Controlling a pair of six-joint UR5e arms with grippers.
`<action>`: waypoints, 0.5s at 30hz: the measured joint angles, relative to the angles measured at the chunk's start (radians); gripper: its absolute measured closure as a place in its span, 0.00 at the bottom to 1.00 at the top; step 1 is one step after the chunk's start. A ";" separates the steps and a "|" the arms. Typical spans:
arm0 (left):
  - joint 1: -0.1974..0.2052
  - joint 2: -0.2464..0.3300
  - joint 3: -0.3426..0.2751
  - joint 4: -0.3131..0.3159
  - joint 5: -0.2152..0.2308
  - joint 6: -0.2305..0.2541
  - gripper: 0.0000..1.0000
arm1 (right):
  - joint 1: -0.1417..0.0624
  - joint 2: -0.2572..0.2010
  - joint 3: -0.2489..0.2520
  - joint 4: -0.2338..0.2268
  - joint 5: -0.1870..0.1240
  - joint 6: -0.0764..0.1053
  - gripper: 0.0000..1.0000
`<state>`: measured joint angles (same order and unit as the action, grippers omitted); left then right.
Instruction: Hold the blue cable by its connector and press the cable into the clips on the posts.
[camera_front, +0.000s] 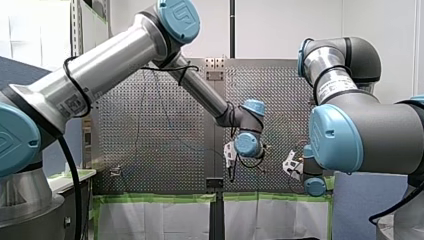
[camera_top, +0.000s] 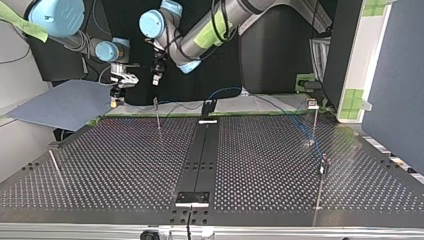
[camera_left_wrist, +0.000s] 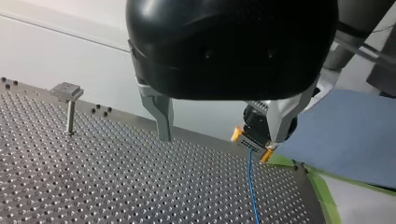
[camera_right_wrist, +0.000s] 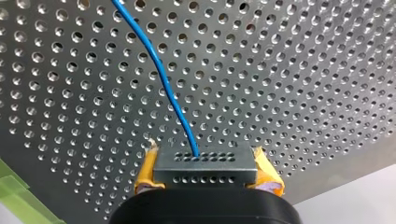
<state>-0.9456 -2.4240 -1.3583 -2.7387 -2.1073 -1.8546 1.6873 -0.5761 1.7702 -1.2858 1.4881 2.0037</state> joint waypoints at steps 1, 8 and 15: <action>-0.001 0.008 -0.008 -0.006 -0.005 0.000 0.00 | 0.000 0.000 0.000 0.000 0.000 0.001 1.00; -0.011 0.064 -0.064 -0.025 -0.016 -0.009 0.00 | 0.002 0.000 0.001 -0.004 0.001 0.007 1.00; -0.007 0.127 -0.127 -0.020 -0.018 -0.037 0.00 | 0.008 0.000 0.000 -0.002 0.002 0.008 1.00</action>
<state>-0.9530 -2.2967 -1.4856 -2.7591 -2.1253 -1.8921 1.6956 -0.5762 1.7706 -1.2876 1.4900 2.0113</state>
